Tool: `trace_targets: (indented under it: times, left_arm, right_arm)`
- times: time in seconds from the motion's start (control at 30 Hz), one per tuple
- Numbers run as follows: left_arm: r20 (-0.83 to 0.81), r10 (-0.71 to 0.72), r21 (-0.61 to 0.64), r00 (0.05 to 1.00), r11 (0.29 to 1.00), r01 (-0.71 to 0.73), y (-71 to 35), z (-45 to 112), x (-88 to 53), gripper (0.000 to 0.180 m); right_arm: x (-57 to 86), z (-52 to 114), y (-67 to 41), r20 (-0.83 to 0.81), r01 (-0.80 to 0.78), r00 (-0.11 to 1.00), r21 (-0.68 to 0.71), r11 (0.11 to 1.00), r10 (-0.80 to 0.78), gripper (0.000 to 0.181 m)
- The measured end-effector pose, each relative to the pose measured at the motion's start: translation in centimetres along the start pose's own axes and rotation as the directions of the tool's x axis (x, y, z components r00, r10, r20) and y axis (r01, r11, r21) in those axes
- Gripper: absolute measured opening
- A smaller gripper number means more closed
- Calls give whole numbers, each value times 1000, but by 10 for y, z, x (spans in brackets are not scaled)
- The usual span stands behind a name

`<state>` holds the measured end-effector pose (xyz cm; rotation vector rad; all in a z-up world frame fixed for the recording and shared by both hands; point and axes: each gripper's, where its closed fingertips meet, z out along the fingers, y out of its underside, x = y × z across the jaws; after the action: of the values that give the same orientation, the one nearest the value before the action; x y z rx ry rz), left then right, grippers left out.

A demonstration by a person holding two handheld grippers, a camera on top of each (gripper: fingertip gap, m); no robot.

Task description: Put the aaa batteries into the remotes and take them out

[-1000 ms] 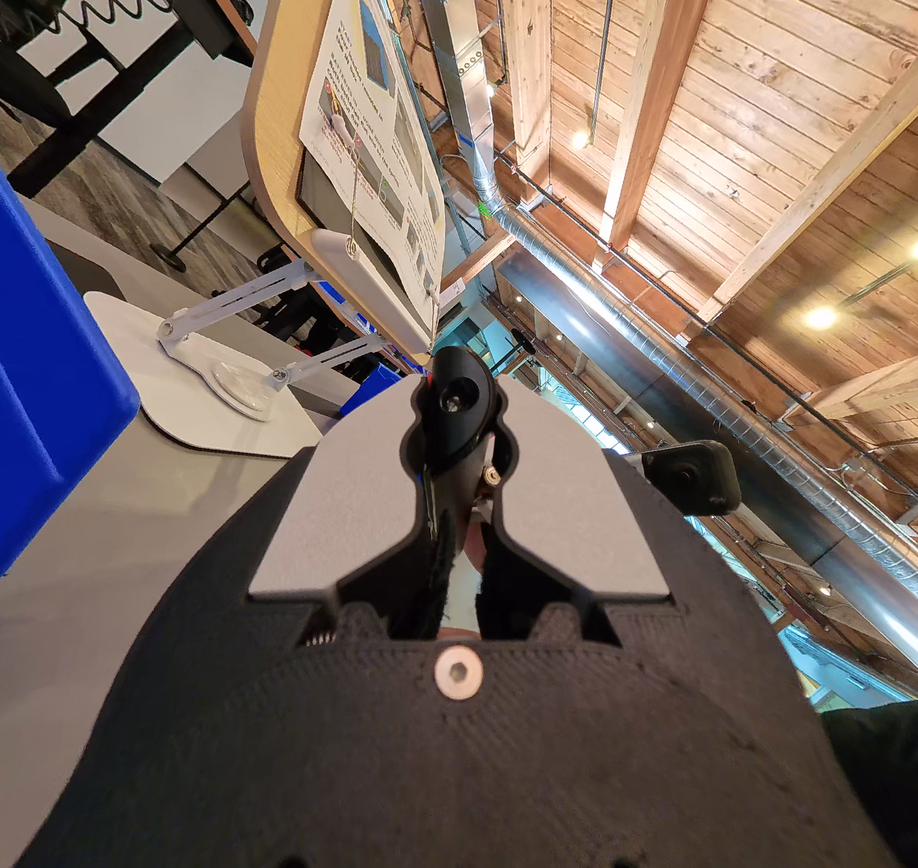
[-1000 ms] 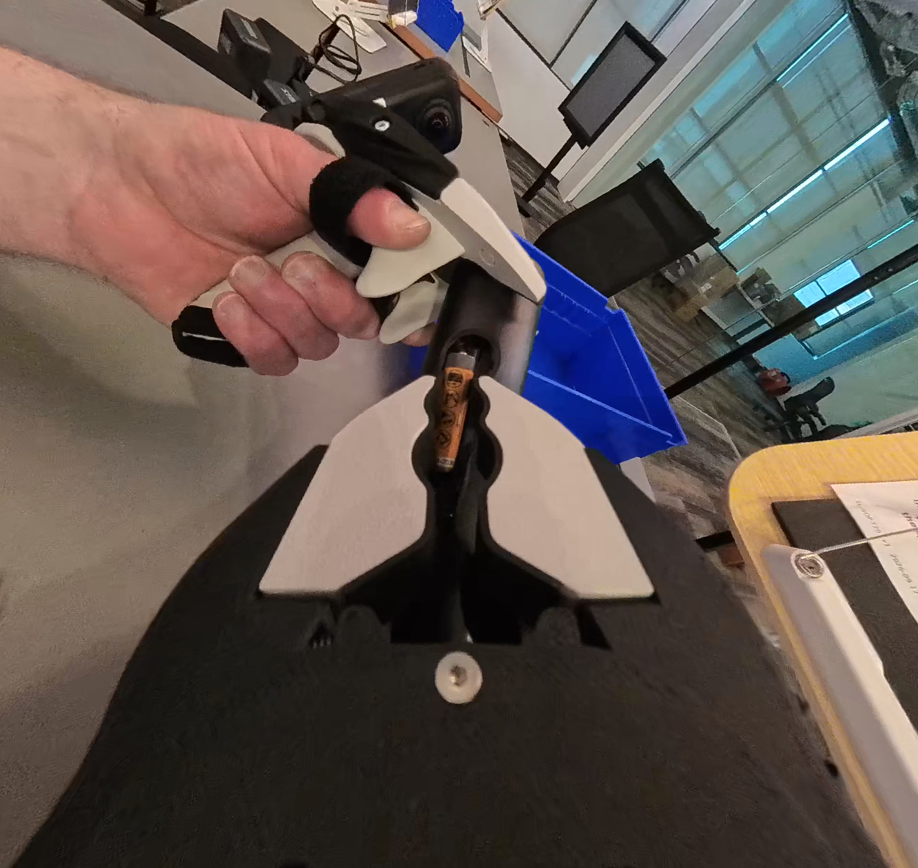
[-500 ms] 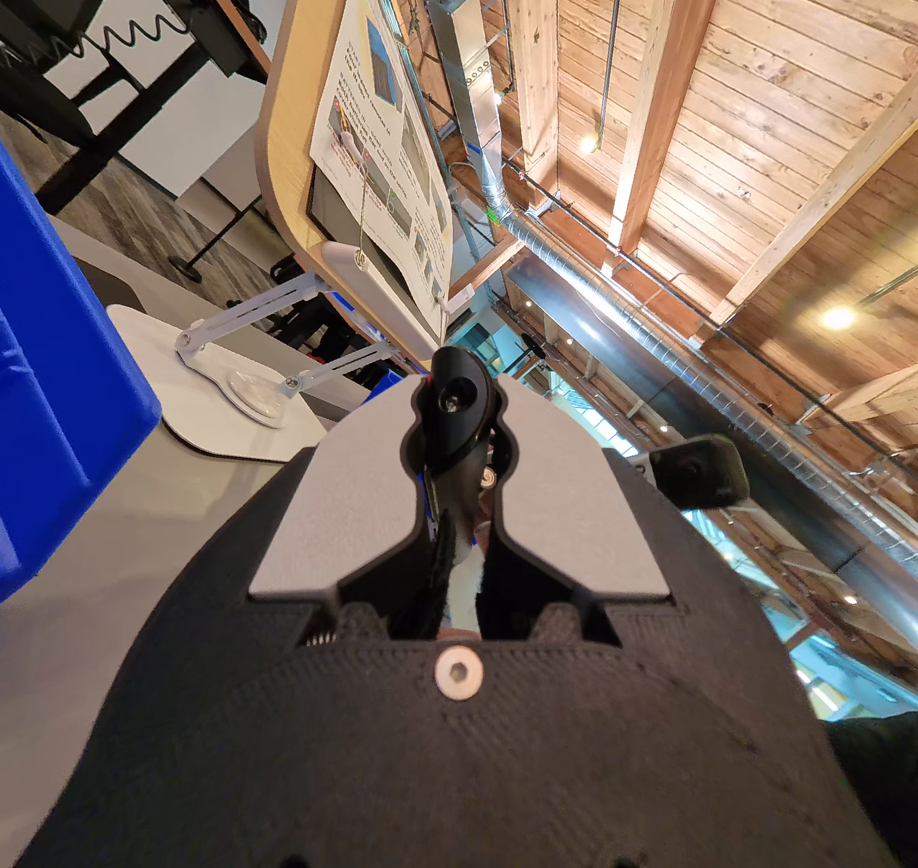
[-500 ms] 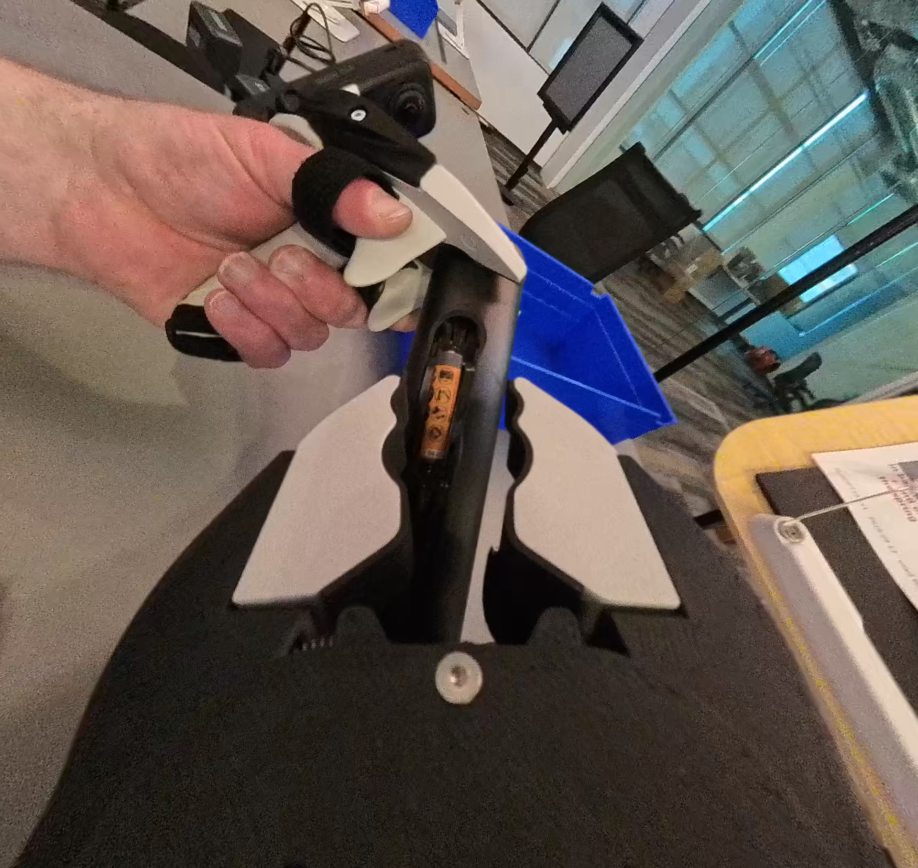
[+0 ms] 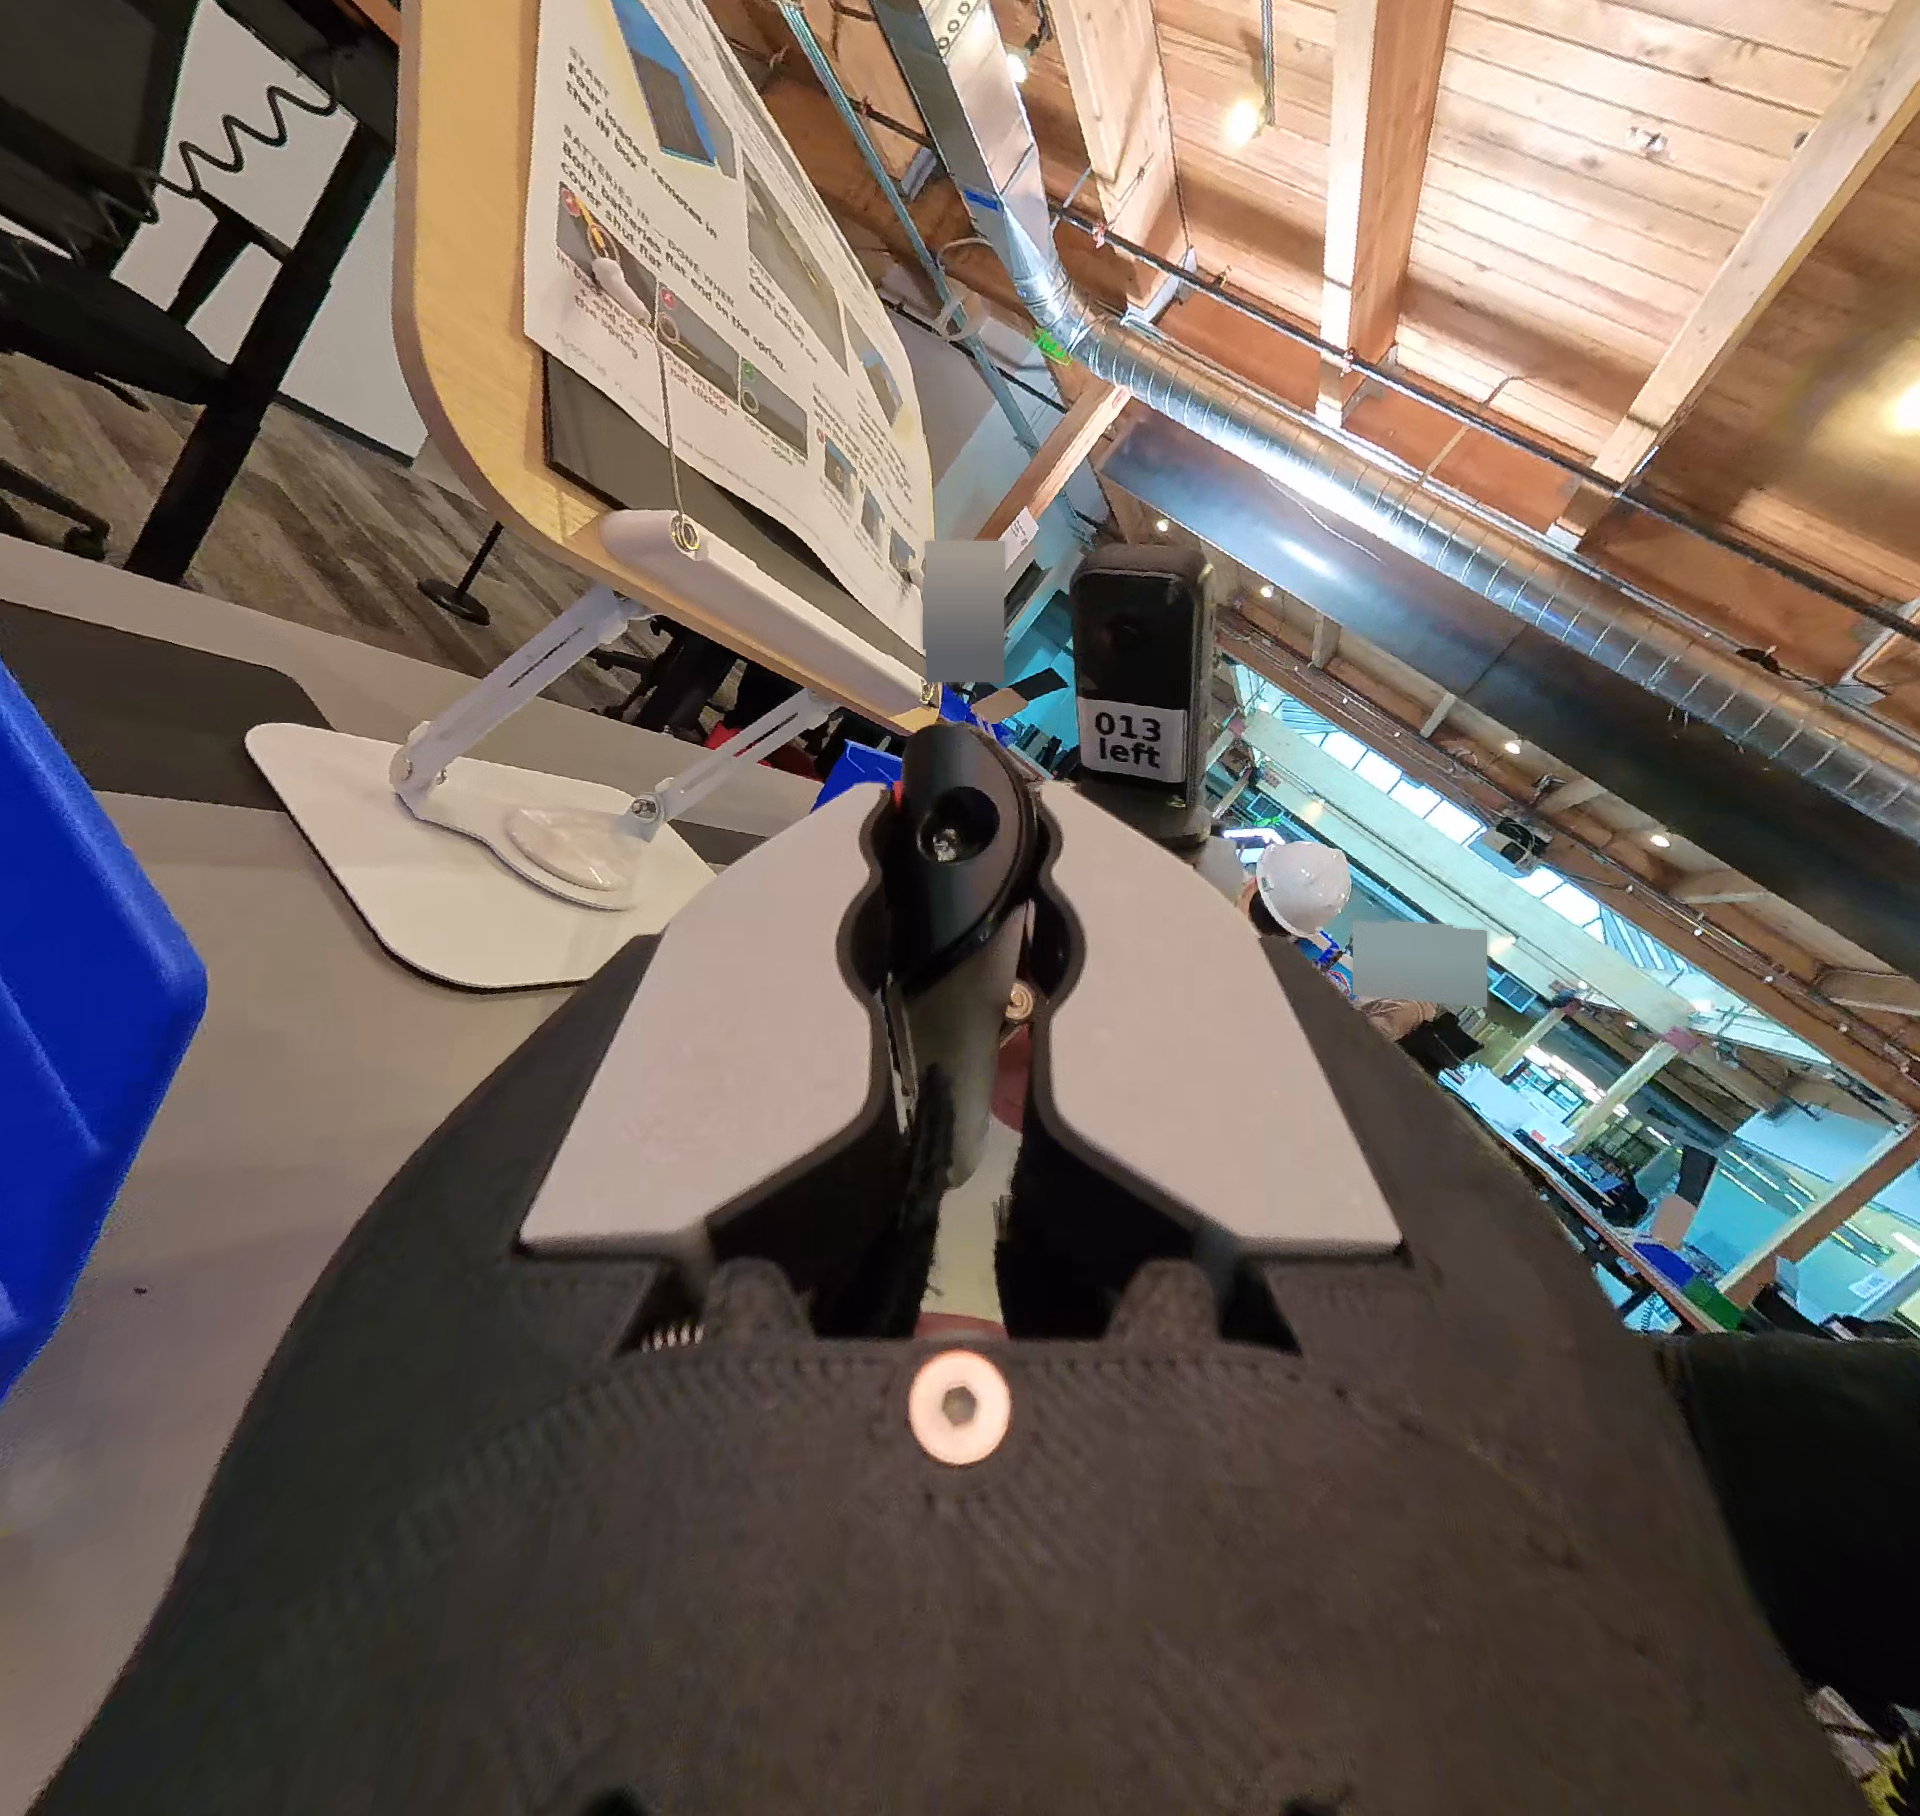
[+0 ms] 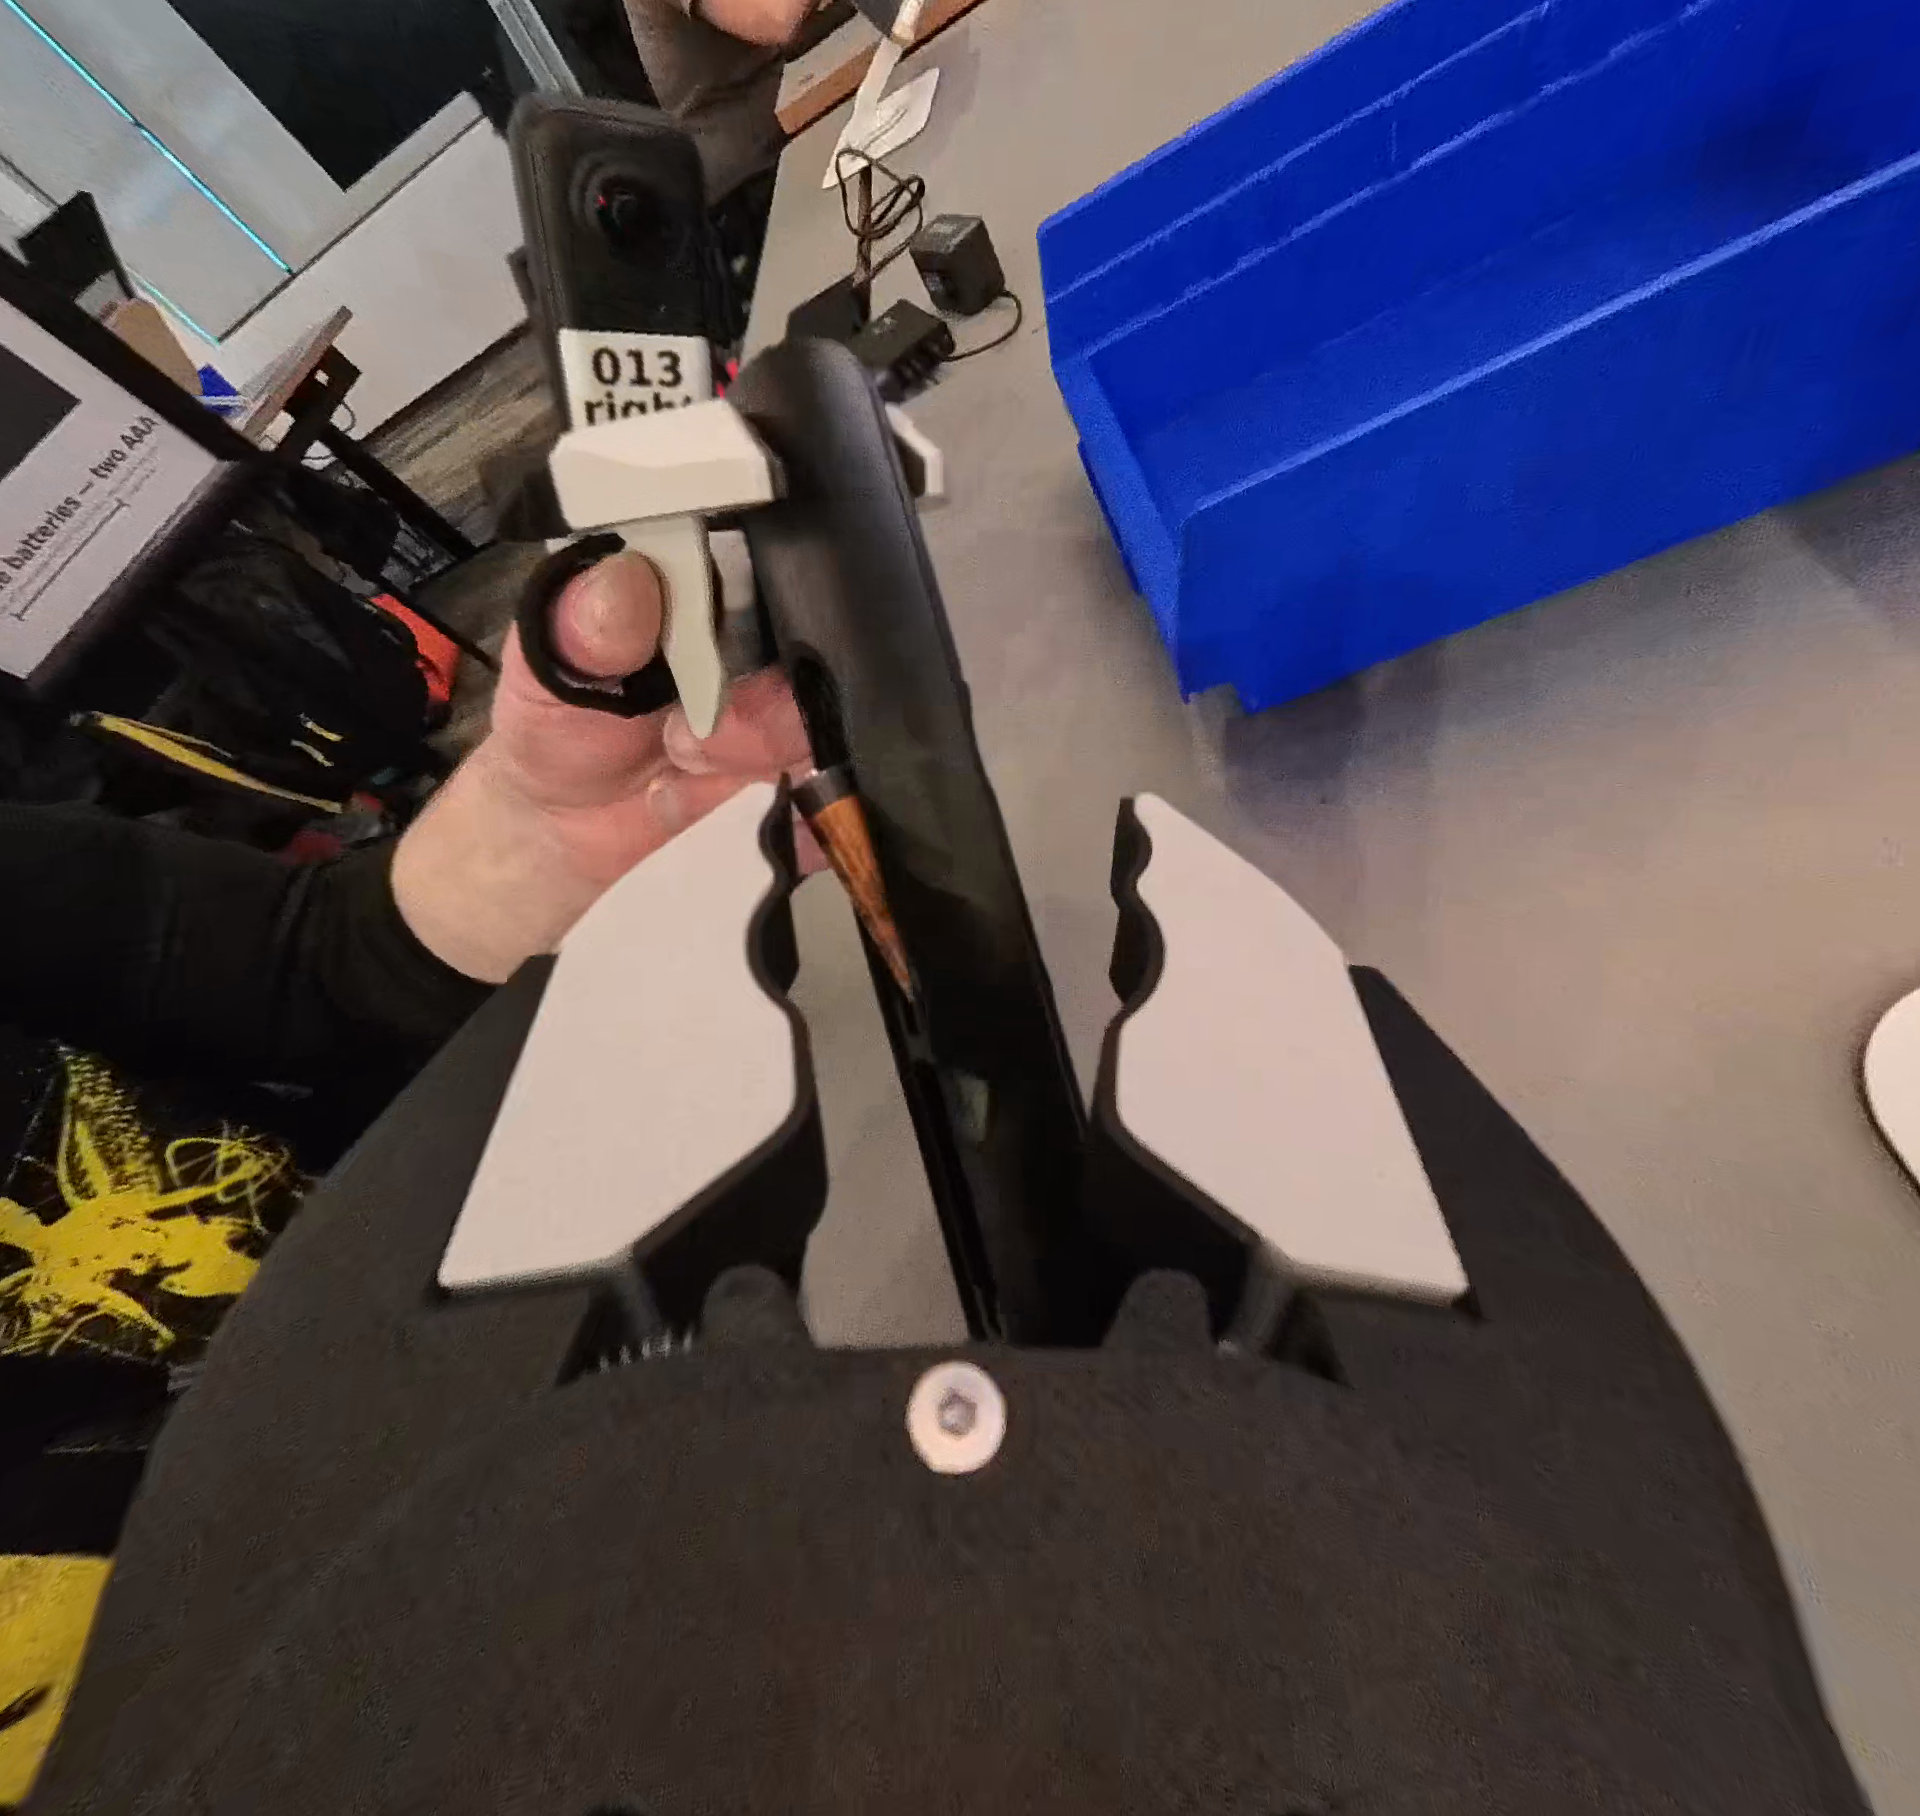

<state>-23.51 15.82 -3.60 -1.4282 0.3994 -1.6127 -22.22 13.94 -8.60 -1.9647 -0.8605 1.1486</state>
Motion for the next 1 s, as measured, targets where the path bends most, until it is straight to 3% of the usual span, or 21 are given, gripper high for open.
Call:
trace_targets:
  times: [0.23,0.67,0.8,0.87,1.0]
  left_arm:
    - [-8,-10,15,1000,1000,10,-2,-1,0,22]
    - [-25,-4,20,1000,1000,4,1,3,5,22]
    - [-17,1,18,1000,1000,-1,1,2,2,22]
    - [-18,-6,27,1000,1000,6,-1,0,0,22]
    - [18,-29,70,999,997,28,-10,-8,-12,22]
  right_arm:
    - [-14,4,0,151,-50,987,-13,999,51,42]
    - [-20,2,7,230,-8,973,-42,999,17,20]
    - [-13,5,8,173,1,985,-46,999,7,25]
    - [-13,1,3,145,38,989,-43,998,-31,44]
    - [-12,-28,6,-82,173,980,-74,982,-179,50]
